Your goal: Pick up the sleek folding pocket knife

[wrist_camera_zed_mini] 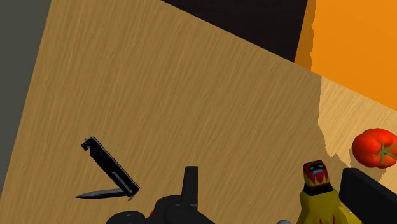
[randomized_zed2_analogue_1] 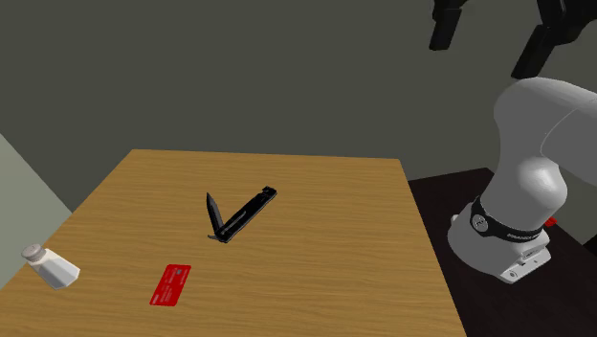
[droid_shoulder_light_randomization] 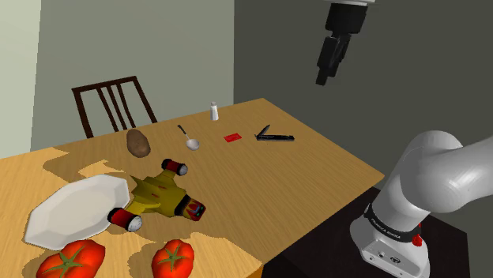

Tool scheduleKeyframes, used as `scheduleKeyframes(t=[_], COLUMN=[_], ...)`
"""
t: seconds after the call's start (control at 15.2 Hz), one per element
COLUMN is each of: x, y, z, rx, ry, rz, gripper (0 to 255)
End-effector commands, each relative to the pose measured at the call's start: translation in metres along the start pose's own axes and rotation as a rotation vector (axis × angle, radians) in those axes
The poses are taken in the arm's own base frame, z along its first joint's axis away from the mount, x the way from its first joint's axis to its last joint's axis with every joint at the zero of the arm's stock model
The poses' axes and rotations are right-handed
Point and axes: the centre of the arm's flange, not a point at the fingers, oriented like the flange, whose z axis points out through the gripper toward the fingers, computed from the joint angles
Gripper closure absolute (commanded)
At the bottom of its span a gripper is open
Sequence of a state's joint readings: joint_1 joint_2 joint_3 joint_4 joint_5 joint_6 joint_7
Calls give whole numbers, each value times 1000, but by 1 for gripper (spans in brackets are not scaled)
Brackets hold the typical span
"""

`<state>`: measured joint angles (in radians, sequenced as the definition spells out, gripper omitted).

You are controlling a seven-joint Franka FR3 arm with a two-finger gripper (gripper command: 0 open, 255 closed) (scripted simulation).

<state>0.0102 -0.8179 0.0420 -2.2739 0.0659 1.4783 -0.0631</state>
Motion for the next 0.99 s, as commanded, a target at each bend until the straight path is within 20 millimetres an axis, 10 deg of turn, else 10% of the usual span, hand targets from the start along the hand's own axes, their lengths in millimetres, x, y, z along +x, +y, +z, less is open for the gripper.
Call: scheduleKeyframes(t=[0.0,0.92], x=[0,57], y=[0,115], z=[0,134], rx=[0,13], ry=[0,-4], rz=[0,-195], gripper=[0,0])
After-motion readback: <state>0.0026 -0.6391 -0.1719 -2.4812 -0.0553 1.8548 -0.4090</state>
